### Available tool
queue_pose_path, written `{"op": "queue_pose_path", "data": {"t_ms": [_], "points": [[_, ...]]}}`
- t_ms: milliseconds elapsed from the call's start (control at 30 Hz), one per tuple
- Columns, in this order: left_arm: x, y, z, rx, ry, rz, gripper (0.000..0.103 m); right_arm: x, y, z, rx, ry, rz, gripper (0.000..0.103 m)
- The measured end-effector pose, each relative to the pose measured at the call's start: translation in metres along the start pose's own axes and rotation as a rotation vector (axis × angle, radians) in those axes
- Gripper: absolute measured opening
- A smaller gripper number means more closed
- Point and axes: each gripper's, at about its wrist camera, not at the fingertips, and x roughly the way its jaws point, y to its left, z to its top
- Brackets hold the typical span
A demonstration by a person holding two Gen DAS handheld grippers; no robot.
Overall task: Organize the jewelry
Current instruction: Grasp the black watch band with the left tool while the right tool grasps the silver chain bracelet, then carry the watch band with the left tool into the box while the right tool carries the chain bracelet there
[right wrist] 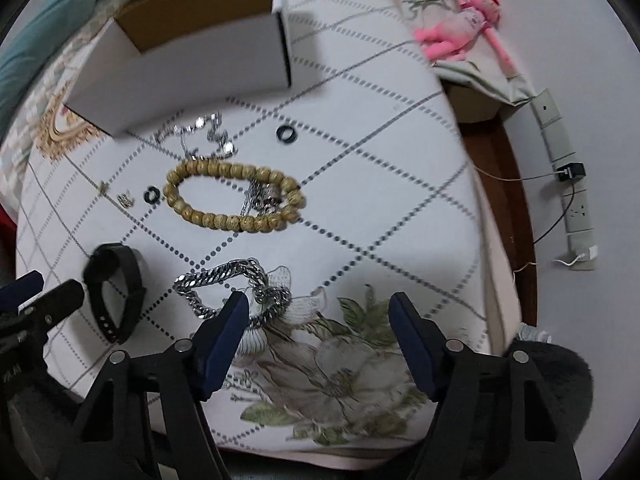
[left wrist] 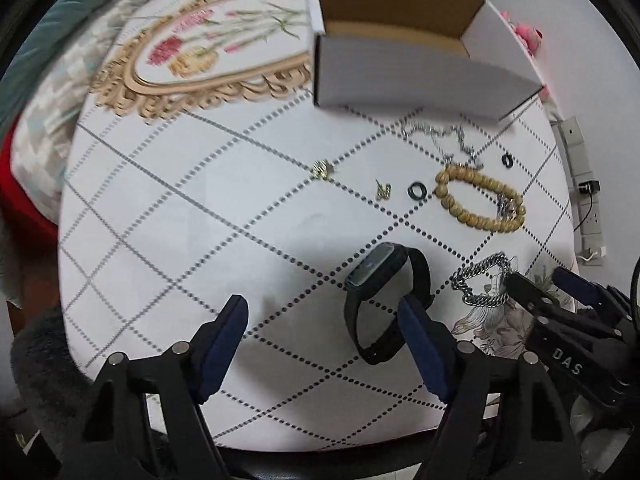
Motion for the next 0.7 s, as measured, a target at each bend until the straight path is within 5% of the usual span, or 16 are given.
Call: {"op": "queue_pose_path", "data": {"t_ms": [100, 200, 267, 333, 433, 700], "points": [[0.01, -0.005, 0.001, 0.014, 0.012, -0.007, 0.069, 0.012, 0.005, 0.0, -0.012, 0.026, -0.003, 0.065], [0.016, -0.007, 0.001, 0.021, 0.016, 0.001, 0.033, 0.013, 0.007, 0.0, -0.015, 0.001, -0.008, 0.062], [0.017, -0.009, -0.001, 0.03, 0.007, 0.017, 0.02, 0.01, 0.006, -0.002, -0.02, -0.016, -0.007, 0.059], [0.019, -0.013, -0.004, 0.046, -0.009, 0.029, 0.005, 0.007, 0.006, -0.003, -0.028, -0.044, -0.006, 0.043], [0.018, -0.012, -0.01, 0.041, -0.028, 0.045, 0.004, 0.004, 0.007, -0.003, -0.031, -0.043, -0.006, 0.006], [0.003, -0.004, -0.027, 0.023, -0.078, 0.042, 0.003, -0.007, -0.002, -0.005, 0.026, -0.045, 0.073, 0.005]]}}
